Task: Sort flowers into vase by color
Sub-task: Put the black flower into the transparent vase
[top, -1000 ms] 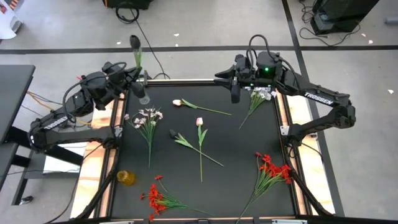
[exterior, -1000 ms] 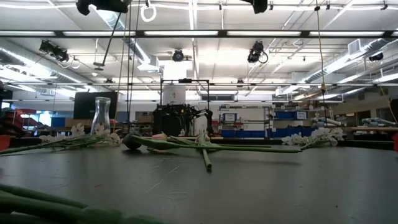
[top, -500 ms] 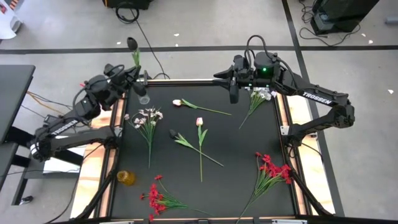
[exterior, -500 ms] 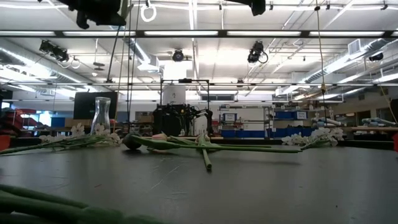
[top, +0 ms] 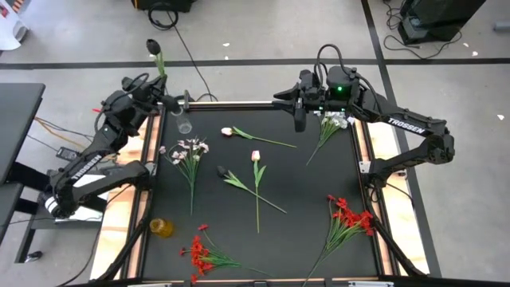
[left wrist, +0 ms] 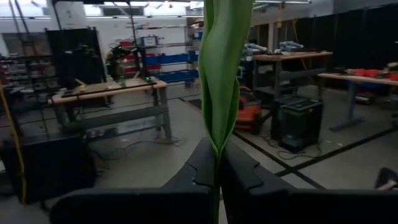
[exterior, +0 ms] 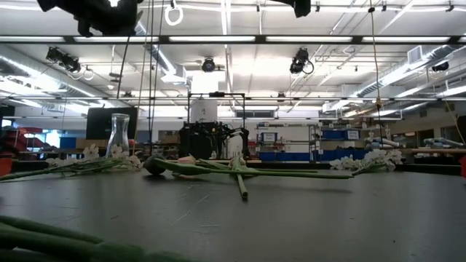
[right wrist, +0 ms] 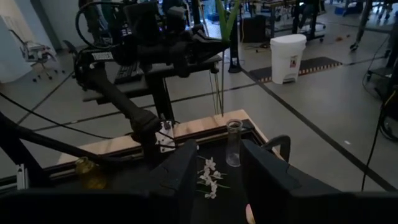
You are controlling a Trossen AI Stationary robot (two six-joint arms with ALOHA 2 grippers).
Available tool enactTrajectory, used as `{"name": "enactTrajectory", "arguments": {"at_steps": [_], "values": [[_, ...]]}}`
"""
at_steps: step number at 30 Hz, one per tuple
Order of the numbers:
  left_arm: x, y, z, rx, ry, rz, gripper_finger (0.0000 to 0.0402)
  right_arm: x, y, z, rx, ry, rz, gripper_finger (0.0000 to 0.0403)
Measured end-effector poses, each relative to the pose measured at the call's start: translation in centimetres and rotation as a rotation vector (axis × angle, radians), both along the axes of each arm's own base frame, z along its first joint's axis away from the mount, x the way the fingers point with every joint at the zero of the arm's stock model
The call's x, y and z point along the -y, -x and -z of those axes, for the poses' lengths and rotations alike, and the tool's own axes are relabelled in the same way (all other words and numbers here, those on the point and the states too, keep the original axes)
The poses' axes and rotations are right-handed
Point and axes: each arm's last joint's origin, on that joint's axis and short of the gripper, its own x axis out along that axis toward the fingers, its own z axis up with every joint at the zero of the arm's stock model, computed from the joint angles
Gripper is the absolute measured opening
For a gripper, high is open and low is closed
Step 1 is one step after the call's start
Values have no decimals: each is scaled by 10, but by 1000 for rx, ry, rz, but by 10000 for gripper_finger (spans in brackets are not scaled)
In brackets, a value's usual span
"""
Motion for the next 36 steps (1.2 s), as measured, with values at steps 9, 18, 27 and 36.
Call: {"name": "enactTrajectory", "arguments": {"at_steps": [9, 18, 27, 36], "values": [[-14, 2, 34, 112, -124, 19, 11, 0, 0, -1, 5, 2, 0, 130], [-16, 1, 45, 58, -48, 1, 11, 0, 0, -1, 7, 3, 0, 130], [-27, -6, 57, -46, 3, -35, 11, 0, 0, -1, 7, 3, 0, 130], [-43, -13, 85, 9, 151, -77, 11, 0, 0, -1, 6, 3, 0, 130]]}}
